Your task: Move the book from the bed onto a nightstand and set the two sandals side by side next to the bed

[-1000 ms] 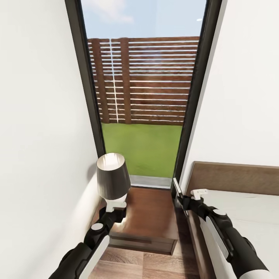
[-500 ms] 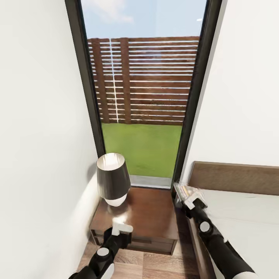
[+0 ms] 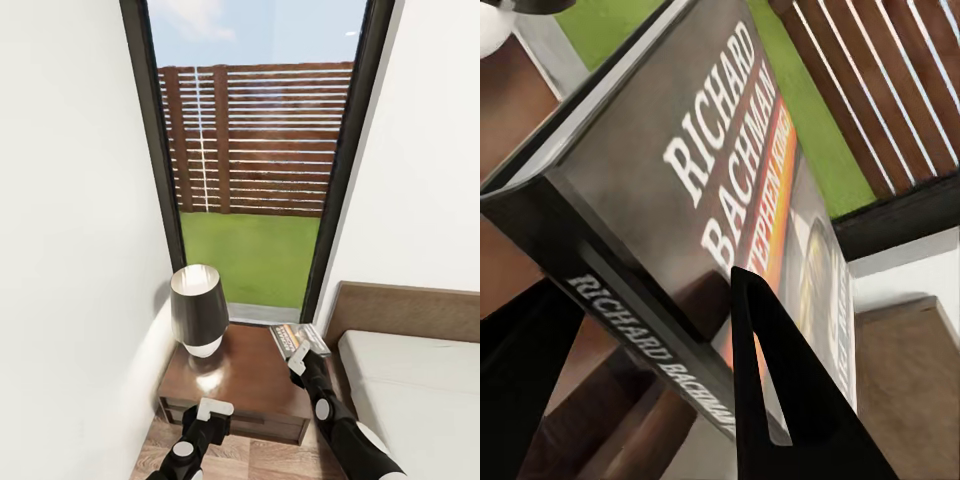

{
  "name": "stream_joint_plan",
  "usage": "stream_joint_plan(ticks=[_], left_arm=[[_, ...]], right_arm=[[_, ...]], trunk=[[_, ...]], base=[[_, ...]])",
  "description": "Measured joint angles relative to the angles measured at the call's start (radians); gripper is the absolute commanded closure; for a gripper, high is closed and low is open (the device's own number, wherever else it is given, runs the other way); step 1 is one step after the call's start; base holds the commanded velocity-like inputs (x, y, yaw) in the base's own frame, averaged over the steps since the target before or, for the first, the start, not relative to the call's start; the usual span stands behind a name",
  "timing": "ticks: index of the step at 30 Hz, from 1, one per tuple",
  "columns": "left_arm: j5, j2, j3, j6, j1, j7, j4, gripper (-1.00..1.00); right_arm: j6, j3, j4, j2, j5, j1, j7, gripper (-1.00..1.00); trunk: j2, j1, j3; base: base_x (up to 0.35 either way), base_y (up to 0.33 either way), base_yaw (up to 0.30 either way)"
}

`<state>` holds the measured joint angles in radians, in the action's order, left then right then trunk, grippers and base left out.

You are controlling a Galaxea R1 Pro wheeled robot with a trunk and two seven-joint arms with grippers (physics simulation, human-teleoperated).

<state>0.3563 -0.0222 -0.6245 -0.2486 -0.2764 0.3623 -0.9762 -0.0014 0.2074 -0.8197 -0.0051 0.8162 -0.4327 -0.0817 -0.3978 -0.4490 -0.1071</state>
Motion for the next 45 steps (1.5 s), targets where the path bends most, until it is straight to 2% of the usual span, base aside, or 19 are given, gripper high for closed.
stream_joint_plan(ticks=[11, 14, 17, 19, 21, 24, 30, 32, 33, 35, 36, 38, 39, 40, 45], left_arm=[[-0.001, -0.018, 0.001, 0.001, 0.000, 0.008, 0.024, -1.00], [-0.003, -0.020, 0.001, 0.002, 0.000, 0.009, 0.030, -1.00], [-0.005, -0.021, 0.001, 0.036, 0.000, 0.012, 0.035, -1.00], [-0.003, -0.020, 0.000, 0.077, 0.000, 0.012, 0.036, -1.00], [-0.003, -0.020, -0.001, 0.091, 0.000, 0.012, 0.036, -1.00], [-0.004, -0.020, -0.002, 0.102, 0.000, 0.011, 0.036, -1.00], [-0.005, -0.021, -0.019, 0.106, 0.000, 0.009, 0.036, -1.00], [-0.005, -0.021, -0.032, 0.106, 0.000, 0.010, 0.036, -1.00], [-0.006, -0.021, -0.035, 0.105, 0.000, 0.010, 0.036, -1.00], [-0.006, -0.021, -0.038, 0.105, 0.000, 0.010, 0.036, -1.00], [-0.006, -0.021, -0.040, 0.106, 0.000, 0.010, 0.036, -1.00], [-0.006, -0.021, -0.042, 0.105, 0.000, 0.010, 0.036, -1.00], [-0.005, -0.021, -0.043, 0.105, 0.000, 0.010, 0.036, -1.00], [-0.005, -0.021, -0.044, 0.105, 0.000, 0.010, 0.036, -1.00], [-0.007, -0.021, -0.065, 0.107, 0.001, 0.011, 0.029, -1.00]], right_arm=[[0.001, 0.001, 0.004, 0.001, 0.006, 0.001, 0.000, 1.00], [0.001, 0.001, 0.004, 0.001, 0.001, 0.000, 0.000, 1.00], [-0.002, 0.001, 0.001, 0.002, -0.003, 0.000, -0.010, 1.00], [-0.007, 0.001, -0.002, 0.003, -0.003, 0.000, -0.042, 1.00], [-0.010, 0.002, 0.000, 0.003, -0.001, 0.001, -0.066, 1.00], [-0.022, 0.004, 0.003, 0.006, 0.002, 0.001, -0.088, 1.00], [-0.039, 0.004, 0.014, 0.027, 0.007, 0.001, -0.095, 1.00], [-0.030, 0.006, 0.085, 0.034, 0.014, 0.000, -0.094, 1.00], [-0.026, 0.008, 0.175, 0.040, 0.012, -0.002, -0.094, 1.00], [-0.024, 0.012, 0.217, 0.050, 0.012, -0.008, -0.095, 1.00], [-0.022, 0.016, 0.267, 0.062, 0.011, -0.022, -0.095, 1.00], [-0.021, 0.018, 0.310, 0.077, 0.012, -0.050, -0.096, 1.00], [-0.015, 0.020, 0.382, 0.104, 0.009, -0.109, -0.094, 1.00], [-0.008, 0.023, 0.423, 0.119, 0.013, -0.148, -0.097, 1.00], [-0.001, 0.021, 0.492, 0.133, 0.009, -0.194, -0.101, 1.00]], trunk=[[0.000, 0.000, 0.000], [-0.021, -0.012, -0.009], [-0.042, -0.023, -0.019], [-0.056, -0.031, -0.025], [-0.070, -0.039, -0.031], [-0.091, -0.050, -0.041], [-0.133, -0.073, -0.060], [-0.148, -0.081, -0.066], [-0.154, -0.085, -0.069], [-0.168, -0.093, -0.075], [-0.175, -0.096, -0.079], [-0.189, -0.104, -0.085], [-0.196, -0.108, -0.088], [-0.203, -0.112, -0.091], [-0.239, -0.131, -0.107]], base=[[0.167, 0.000, 0.007], [0.005, 0.000, 0.000], [0.000, 0.000, 0.000], [0.000, 0.000, 0.000], [0.000, 0.000, 0.000], [0.000, 0.000, 0.000], [0.000, 0.000, 0.000], [0.000, 0.000, 0.000], [0.000, 0.000, 0.000], [0.000, 0.000, 0.000], [0.000, 0.000, 0.000], [0.000, 0.000, 0.000], [0.000, 0.000, 0.000], [0.000, 0.000, 0.000], [0.000, 0.000, 0.000]])
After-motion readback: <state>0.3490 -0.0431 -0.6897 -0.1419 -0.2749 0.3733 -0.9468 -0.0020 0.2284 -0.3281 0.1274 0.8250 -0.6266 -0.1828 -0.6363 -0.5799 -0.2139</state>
